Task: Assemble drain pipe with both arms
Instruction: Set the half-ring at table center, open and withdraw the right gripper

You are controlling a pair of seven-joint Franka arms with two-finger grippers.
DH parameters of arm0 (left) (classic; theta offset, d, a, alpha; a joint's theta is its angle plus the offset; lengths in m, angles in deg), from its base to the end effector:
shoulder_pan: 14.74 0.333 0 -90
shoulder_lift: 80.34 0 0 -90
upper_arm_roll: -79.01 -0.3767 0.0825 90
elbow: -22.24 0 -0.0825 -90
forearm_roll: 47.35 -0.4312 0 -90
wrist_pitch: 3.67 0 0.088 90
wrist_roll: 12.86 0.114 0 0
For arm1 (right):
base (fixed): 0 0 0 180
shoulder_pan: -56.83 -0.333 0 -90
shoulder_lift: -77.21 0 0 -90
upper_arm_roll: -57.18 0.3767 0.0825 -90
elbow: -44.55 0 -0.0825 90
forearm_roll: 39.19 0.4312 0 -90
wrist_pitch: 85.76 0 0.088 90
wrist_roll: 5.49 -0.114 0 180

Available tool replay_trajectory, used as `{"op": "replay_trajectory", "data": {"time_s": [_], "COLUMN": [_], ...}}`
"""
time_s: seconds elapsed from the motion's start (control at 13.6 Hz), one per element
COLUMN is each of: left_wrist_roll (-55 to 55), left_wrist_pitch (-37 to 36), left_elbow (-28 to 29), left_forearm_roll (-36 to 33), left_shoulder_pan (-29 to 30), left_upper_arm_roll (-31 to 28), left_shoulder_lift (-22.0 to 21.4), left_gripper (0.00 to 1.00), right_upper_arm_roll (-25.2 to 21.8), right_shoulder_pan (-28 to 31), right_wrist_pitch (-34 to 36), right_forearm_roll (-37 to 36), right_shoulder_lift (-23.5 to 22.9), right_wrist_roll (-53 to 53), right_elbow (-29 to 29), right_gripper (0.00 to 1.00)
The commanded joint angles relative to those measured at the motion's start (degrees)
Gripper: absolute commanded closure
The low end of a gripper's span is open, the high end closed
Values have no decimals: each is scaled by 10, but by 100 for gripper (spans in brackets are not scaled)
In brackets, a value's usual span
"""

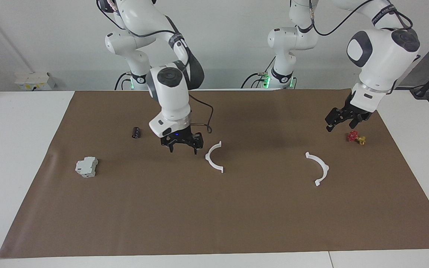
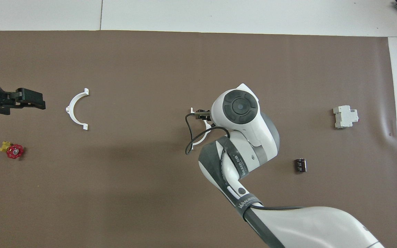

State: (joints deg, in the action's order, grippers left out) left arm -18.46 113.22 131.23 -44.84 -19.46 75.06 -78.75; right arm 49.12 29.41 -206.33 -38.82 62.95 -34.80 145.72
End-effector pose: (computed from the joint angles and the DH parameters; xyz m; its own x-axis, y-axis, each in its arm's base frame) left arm 0.6255 -0.0115 0.5294 0.9890 0.1037 0.1053 0.0989 -0.9939 0.0496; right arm 0.6532 0.2378 0.4630 0.9809 -0.1702 0.0943 -0.1690 -0.9854 -0.0200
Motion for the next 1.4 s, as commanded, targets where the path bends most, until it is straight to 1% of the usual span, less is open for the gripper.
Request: {"op": "replay_trajectory", "data": {"time_s": [0.0,0.07,0.15,0.22,0.37,0.44,0.66,0.74,0.89,1.11,1.25,1.33], "left_wrist_roll": [-9,-10,-19,-52,-97,-98,-116,-126,-127,-128,-128,-130], "left_wrist_pitch": [149,190,206,210,249,255,258,259,281,284,285,286], "left_elbow": [93,118,126,124,126,127,139,140,139,140,139,140], "left_forearm_roll": [-4,-4,-3,-3,-3,-3,-3,-4,-4,-4,-4,-4], "left_shoulder_pan": [9,9,10,16,16,16,16,16,16,16,15,13], "left_upper_arm_roll": [2,1,1,0,0,0,0,0,0,0,1,1], "left_shoulder_lift": [4,6,17,32,69,84,92,101,119,124,125,125], "left_gripper": [0,0,0,0,0,0,0,0,0,0,0,0], "right_upper_arm_roll": [7,7,7,7,7,7,7,7,7,7,7,8], "right_shoulder_pan": [64,89,112,131,171,192,244,256,270,270,268,268], "right_wrist_pitch": [64,94,128,151,185,197,201,201,201,208,251,278], "right_forearm_roll": [-13,-13,-13,-13,-13,-13,-13,-13,-13,-30,-31,-31], "right_shoulder_lift": [40,50,61,70,77,81,93,94,101,122,131,131], "right_wrist_roll": [82,117,150,172,222,252,319,336,353,353,353,349], "right_elbow": [8,10,13,17,19,20,38,38,33,15,-23,-54], "right_gripper": [0,0,0,0,0,0,0,0,0,0,0,0]}}
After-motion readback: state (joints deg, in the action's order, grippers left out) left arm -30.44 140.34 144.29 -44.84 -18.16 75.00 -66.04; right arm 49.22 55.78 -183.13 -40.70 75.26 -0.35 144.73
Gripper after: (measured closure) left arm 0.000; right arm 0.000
